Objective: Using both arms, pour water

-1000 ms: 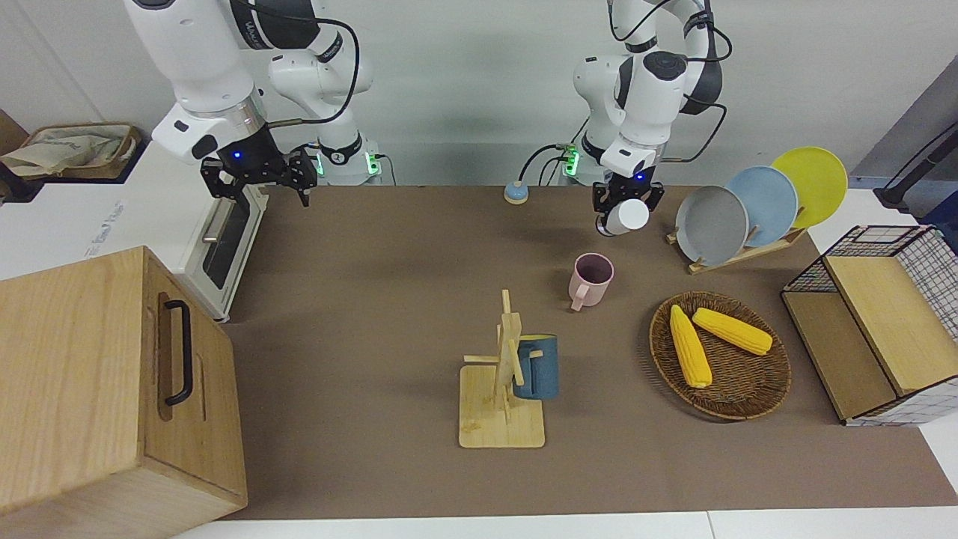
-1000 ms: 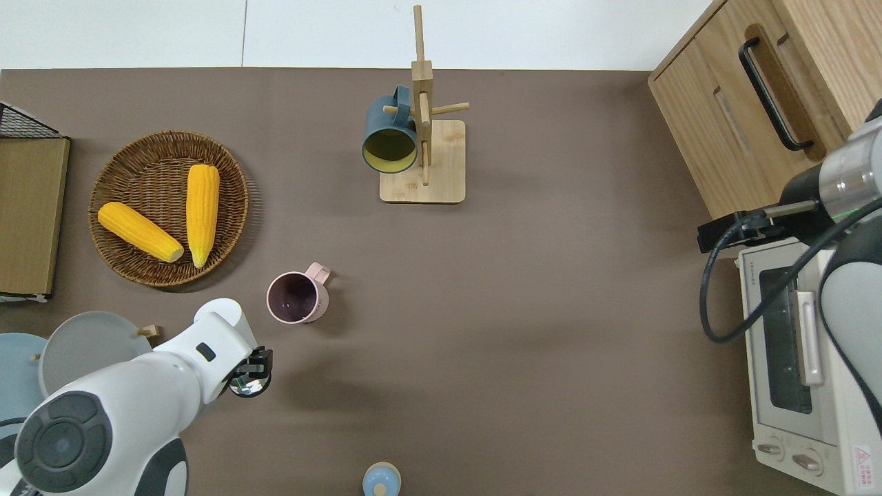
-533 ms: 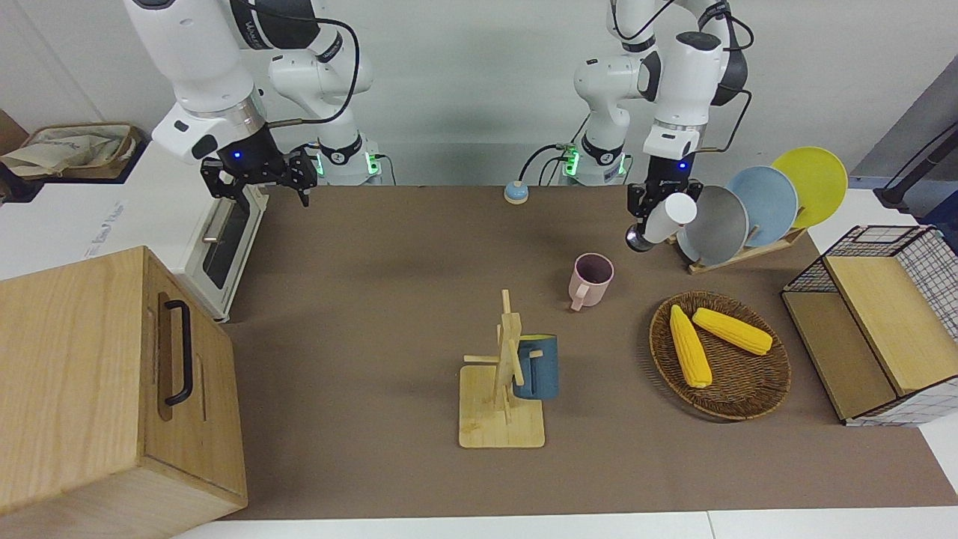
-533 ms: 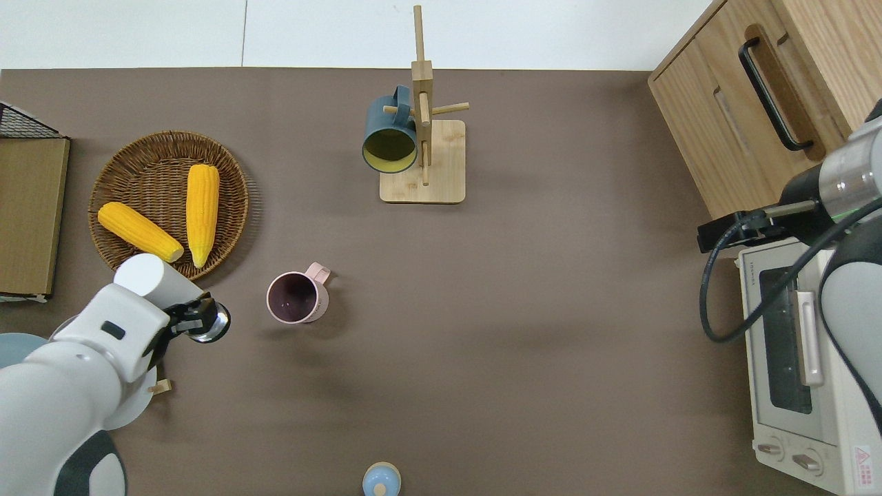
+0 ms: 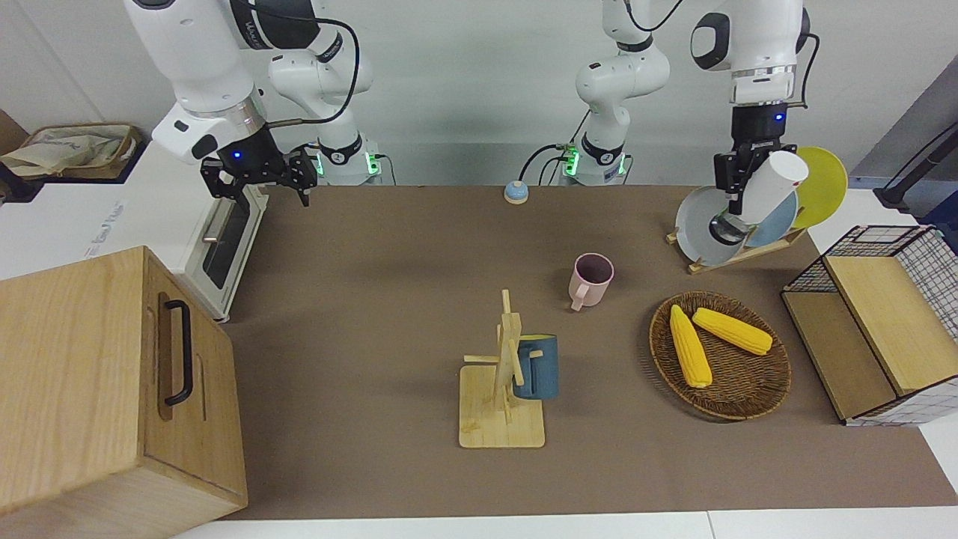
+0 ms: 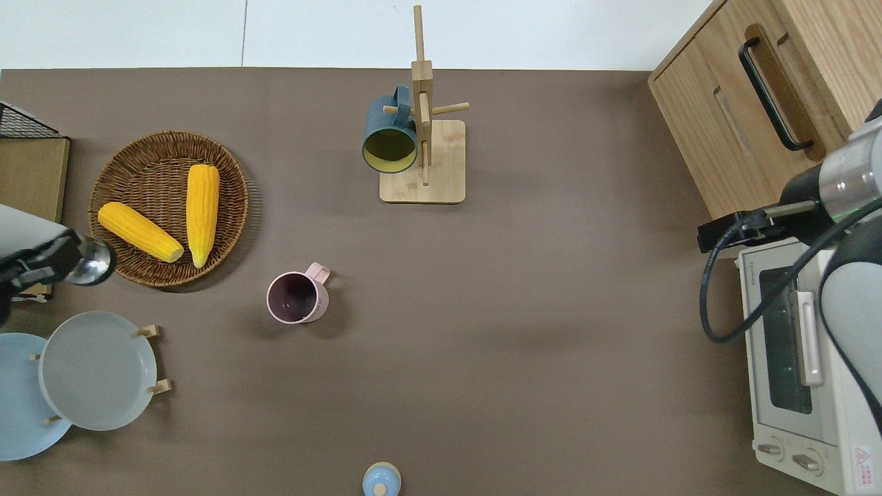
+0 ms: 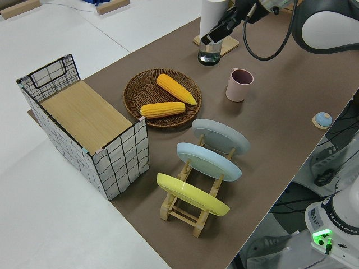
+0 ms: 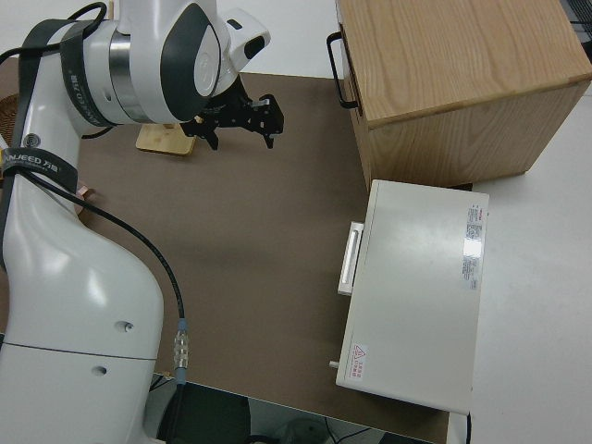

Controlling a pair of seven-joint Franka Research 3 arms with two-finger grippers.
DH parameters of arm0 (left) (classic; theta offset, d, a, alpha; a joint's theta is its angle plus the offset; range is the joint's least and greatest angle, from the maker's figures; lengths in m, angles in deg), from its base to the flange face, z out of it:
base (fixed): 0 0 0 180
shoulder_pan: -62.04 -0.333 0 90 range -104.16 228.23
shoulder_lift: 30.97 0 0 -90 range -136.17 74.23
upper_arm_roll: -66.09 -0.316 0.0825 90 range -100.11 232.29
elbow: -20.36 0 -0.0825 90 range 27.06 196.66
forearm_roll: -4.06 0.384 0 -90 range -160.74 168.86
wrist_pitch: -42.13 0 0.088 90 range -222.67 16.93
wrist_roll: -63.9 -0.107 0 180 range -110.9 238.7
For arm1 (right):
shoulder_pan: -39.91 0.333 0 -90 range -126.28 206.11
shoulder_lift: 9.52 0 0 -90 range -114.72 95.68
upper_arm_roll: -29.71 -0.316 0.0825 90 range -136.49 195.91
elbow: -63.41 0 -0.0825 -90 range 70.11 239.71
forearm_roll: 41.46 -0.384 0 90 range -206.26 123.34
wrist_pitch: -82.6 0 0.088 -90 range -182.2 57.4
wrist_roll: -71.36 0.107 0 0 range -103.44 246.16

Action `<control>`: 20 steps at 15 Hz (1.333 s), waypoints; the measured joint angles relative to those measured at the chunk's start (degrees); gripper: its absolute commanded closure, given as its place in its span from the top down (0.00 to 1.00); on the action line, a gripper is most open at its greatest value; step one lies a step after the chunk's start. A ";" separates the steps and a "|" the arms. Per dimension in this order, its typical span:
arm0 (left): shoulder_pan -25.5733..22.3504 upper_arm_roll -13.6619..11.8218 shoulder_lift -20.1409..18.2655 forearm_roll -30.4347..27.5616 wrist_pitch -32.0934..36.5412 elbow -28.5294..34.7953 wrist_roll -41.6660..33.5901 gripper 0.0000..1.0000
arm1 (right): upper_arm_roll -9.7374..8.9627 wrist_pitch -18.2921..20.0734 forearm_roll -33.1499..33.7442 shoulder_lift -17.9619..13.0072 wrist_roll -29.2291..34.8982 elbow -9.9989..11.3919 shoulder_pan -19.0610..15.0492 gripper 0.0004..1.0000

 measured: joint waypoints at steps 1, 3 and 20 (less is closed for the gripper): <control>-1.21 0.00 0.88 0.02 0.01 -1.87 -1.00 0.00 | 0.00 0.00 0.00 0.00 0.00 0.00 0.00 0.99; -3.92 -0.04 3.42 0.04 0.44 -6.31 -3.96 0.00 | 0.00 0.00 0.00 0.00 0.00 0.00 0.00 0.99; -8.61 -8.36 23.85 -8.88 1.61 -27.84 -28.14 0.00 | 0.00 0.00 0.00 0.00 0.00 0.00 0.00 0.99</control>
